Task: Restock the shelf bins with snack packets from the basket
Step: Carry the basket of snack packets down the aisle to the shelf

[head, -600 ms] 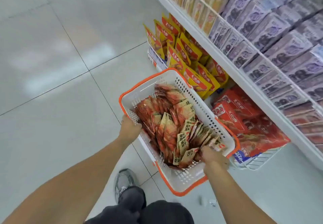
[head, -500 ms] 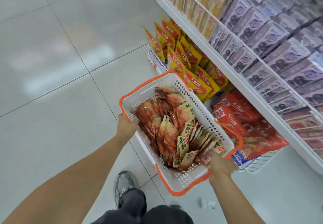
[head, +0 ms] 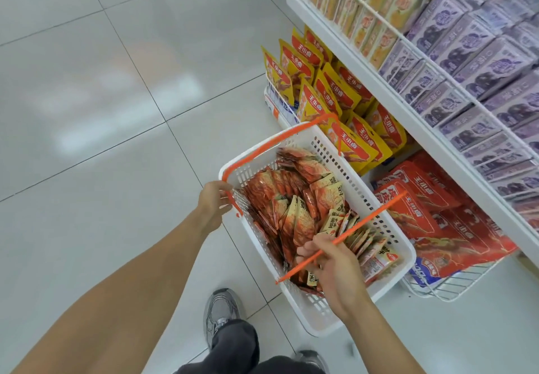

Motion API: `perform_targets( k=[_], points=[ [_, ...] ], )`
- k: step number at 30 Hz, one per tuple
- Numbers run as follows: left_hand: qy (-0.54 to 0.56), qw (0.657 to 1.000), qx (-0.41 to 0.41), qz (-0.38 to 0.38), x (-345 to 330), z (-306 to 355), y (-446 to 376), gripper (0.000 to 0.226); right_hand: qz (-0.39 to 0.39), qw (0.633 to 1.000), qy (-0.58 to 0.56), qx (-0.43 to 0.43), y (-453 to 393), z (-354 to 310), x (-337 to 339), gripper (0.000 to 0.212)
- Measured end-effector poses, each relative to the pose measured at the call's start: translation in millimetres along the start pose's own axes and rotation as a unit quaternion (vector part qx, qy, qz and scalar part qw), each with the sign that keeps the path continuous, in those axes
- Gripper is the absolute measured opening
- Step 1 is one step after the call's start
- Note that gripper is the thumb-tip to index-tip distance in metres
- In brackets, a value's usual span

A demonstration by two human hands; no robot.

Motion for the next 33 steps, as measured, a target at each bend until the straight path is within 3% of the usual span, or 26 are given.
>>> perform_targets(
  k=[2, 5, 6, 8, 11, 12, 15, 19, 24, 27, 30, 33],
  points=[
    [-0.009, 0.991, -0.057, -0.122, -15, 20, 20, 0.025, -0.011, 0.992, -0.121, -0.036, 10, 0, -5, 0.008],
    [-0.223, 0.938, -0.078, -0.252, -42, 28, 51, 0.037, -0.003, 0.986, -0.158, -0.052, 24, -2, -4, 0.019],
    [-0.295, 0.919, -0.064, -0.252, -46, 25, 55, 0.043, 0.001, 0.987, -0.149, -0.052, 29, -5, -1, 0.022],
    [-0.352, 0.915, -0.042, -0.191, -51, 25, 67, 0.053, 0.004, 0.99, -0.131, -0.054, 39, -17, 1, 0.024],
    [-0.306, 0.951, -0.049, -0.017, -36, 36, 95, 0.05, -0.016, 0.991, -0.107, -0.072, 62, -40, -5, 0.026],
    [-0.302, 0.952, -0.054, 0.01, -24, 36, 104, 0.051, -0.03, 0.992, -0.092, -0.081, 70, -45, -10, 0.027],
    [-0.284, 0.957, -0.049, 0.016, 21, 40, 148, 0.049, -0.073, 0.991, -0.026, -0.111, 105, -58, -32, 0.034],
    [-0.287, 0.957, -0.025, -0.031, 77, 55, 234, 0.032, -0.142, 0.978, 0.054, -0.145, 165, -78, -69, 0.047],
    [-0.121, 0.984, 0.053, -0.118, 136, 85, 347, 0.027, -0.237, 0.935, 0.147, -0.219, 250, -123, -118, 0.059],
    [0.008, 0.991, 0.099, -0.09, 170, 114, 391, 0.017, -0.268, 0.917, 0.217, -0.199, 288, -148, -152, 0.04],
    [0.102, 0.983, 0.138, -0.056, 197, 132, 422, 0.04, -0.301, 0.893, 0.284, -0.178, 319, -160, -196, 0.04],
    [0.123, 0.982, 0.142, 0.029, 223, 144, 430, 0.054, -0.308, 0.878, 0.336, -0.146, 335, -169, -244, 0.035]
  ],
)
Point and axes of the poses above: each hand's wrist, its own y-axis away from the middle knuckle, its own x-axis out of the back of the hand, z = x × y, the point moved 6 cm from there along -y, towards the middle knuckle, and after that the axes turned 6 degrees about z, right-handed, at the moved point
